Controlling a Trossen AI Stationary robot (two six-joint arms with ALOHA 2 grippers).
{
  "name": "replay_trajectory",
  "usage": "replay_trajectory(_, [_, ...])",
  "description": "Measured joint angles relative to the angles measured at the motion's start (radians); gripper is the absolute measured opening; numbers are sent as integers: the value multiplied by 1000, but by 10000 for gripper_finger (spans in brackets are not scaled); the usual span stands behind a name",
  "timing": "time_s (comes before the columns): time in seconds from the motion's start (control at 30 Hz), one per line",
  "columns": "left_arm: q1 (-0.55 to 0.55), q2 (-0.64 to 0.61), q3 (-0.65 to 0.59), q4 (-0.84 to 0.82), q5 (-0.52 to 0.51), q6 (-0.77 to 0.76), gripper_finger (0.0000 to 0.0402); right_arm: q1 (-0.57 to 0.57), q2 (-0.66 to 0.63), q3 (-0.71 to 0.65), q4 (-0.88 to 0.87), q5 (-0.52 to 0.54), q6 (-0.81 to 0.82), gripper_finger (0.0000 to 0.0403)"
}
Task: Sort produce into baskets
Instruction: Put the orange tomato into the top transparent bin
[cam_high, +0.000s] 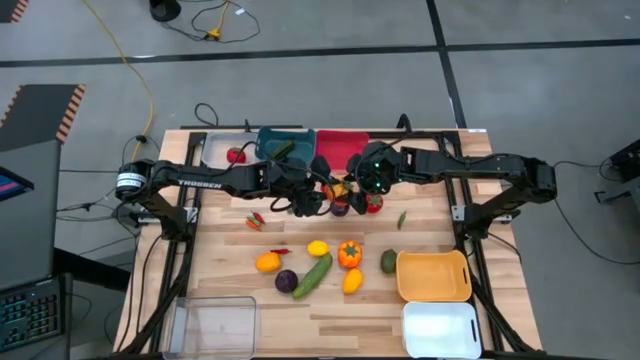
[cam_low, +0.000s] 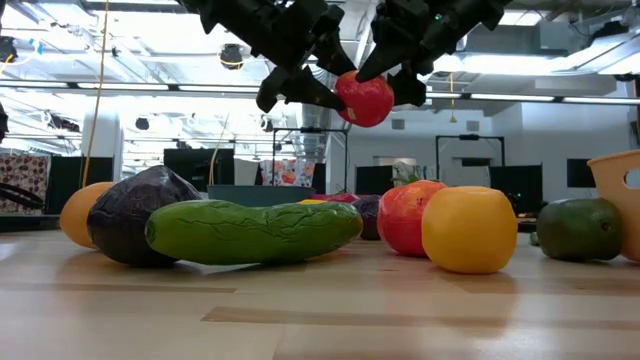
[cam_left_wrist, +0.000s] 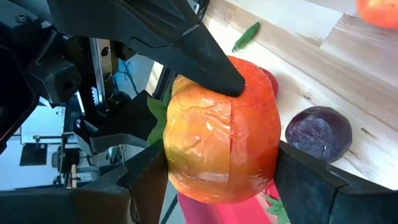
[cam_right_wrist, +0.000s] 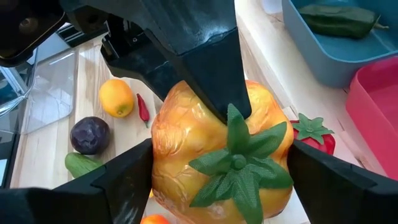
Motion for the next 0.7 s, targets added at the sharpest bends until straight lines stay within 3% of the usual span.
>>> replay_trajectory(0.7, [0, 0, 0, 6, -3, -1, 241, 0, 0, 0, 11, 0, 33, 396])
